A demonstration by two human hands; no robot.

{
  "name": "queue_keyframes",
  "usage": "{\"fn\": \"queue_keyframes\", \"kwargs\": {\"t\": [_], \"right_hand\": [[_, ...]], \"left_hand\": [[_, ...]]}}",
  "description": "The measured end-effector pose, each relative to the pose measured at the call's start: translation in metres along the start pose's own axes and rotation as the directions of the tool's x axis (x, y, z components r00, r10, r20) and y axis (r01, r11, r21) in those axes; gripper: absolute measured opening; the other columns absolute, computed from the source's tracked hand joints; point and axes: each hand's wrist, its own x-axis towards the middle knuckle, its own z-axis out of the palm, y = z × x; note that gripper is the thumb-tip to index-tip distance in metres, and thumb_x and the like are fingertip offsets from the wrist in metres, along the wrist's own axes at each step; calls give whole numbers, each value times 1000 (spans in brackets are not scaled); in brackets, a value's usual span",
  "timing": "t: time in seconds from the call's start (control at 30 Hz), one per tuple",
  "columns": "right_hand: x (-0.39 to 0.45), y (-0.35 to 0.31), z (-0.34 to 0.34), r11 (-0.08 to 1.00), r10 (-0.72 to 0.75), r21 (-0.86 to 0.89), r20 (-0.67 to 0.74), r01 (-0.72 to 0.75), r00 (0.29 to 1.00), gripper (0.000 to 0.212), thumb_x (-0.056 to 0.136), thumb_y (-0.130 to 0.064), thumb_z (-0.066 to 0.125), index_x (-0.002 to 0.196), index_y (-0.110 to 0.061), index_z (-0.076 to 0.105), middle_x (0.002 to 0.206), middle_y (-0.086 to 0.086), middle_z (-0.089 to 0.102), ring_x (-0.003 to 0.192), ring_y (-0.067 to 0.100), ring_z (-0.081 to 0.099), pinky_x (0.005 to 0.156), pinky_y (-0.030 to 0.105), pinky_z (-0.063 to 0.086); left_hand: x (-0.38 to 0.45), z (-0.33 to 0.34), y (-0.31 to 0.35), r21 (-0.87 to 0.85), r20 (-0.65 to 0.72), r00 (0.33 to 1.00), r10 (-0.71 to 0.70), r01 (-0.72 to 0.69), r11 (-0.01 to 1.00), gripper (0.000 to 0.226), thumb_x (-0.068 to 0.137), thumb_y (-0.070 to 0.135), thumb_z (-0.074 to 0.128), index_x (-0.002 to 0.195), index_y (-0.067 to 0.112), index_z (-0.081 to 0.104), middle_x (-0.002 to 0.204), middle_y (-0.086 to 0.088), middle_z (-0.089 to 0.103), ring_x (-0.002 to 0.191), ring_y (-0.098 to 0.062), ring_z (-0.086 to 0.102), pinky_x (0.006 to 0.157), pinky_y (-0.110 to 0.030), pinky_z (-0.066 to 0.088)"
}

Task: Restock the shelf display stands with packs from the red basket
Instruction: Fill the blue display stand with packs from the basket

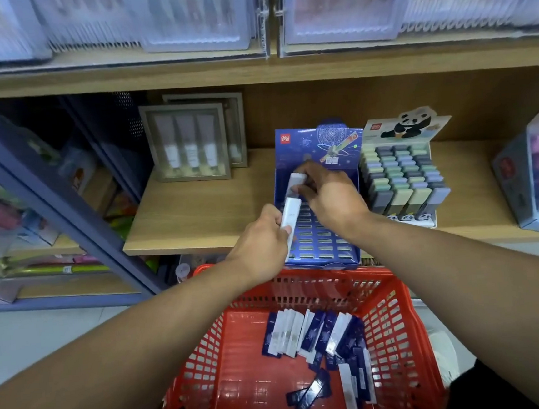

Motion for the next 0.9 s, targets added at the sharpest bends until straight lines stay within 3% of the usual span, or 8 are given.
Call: {"fn": "queue_keyframes", "kwargs": {"t": [0.07, 0.13, 0.23, 0.37, 0.7, 0.83, 0.9], "right_hand": [[1, 2, 0, 1000, -18, 1, 1, 18, 1000, 11, 101, -23, 55, 109, -30, 57, 88, -8, 70, 71, 10, 62, 62, 28, 46], [3, 2, -1, 1000, -20, -12, 8, 20, 1000, 13, 102, -25, 54, 114, -29, 58, 84, -12, 66, 66, 4, 57, 59, 25, 41], [5, 2, -1, 998, -26, -49, 24, 28, 999, 18, 104, -31, 49, 121, -30, 55, 91, -6, 66, 78, 17, 63, 68, 35, 51], [7, -2, -3, 996, -30, -78, 70, 36, 997, 25, 107, -37, 38, 125, -29, 54, 92, 4, 67, 79, 26, 63, 72, 41, 53], [10, -7, -8, 996, -53, -68, 106, 60, 993, 28, 106, -31, 41, 127, -22, 57, 93, 5, 66, 75, 23, 57, 68, 32, 44], [12, -6, -5, 999, -38, 7, 100, 38, 994, 27, 106, -23, 42, 127, -21, 60, 116, 6, 69, 108, 21, 65, 87, 39, 53], [14, -7, -4, 999, -36, 2, 101, 36, 994, 28, 106, -23, 43, 127, -22, 61, 118, 5, 69, 112, 22, 64, 90, 41, 53]], "left_hand": [[2, 2, -1, -109, -32, 995, -90, 86, 990, 15, 106, 28, 43, 100, 15, 42, 89, -4, 67, 65, -22, 56, 58, -34, 44], [5, 7, -4, -230, -42, 983, -180, 166, 959, 16, 105, 28, 45, 104, 13, 45, 93, -5, 68, 76, -24, 65, 66, -38, 54], [7, 15, -8, -404, -65, 956, -287, 238, 883, 14, 102, 28, 48, 104, 14, 46, 102, -12, 71, 93, -30, 71, 82, -55, 59], [9, 21, -6, -584, -57, 928, -368, 268, 766, 12, 106, 18, 44, 113, 8, 44, 96, -10, 73, 93, -29, 73, 81, -57, 59], [13, 23, -13, -605, -24, 925, -380, 290, 742, 11, 106, 16, 46, 112, 8, 46, 98, -11, 74, 93, -28, 73, 83, -56, 59], [14, 25, -16, -614, -22, 926, -377, 285, 736, 7, 106, 17, 46, 107, 10, 46, 101, -13, 74, 94, -28, 73, 83, -55, 60], [13, 26, -16, -632, -6, 930, -368, 282, 722, 6, 106, 16, 46, 105, 10, 46, 100, -13, 74, 95, -27, 73, 85, -54, 60]]}}
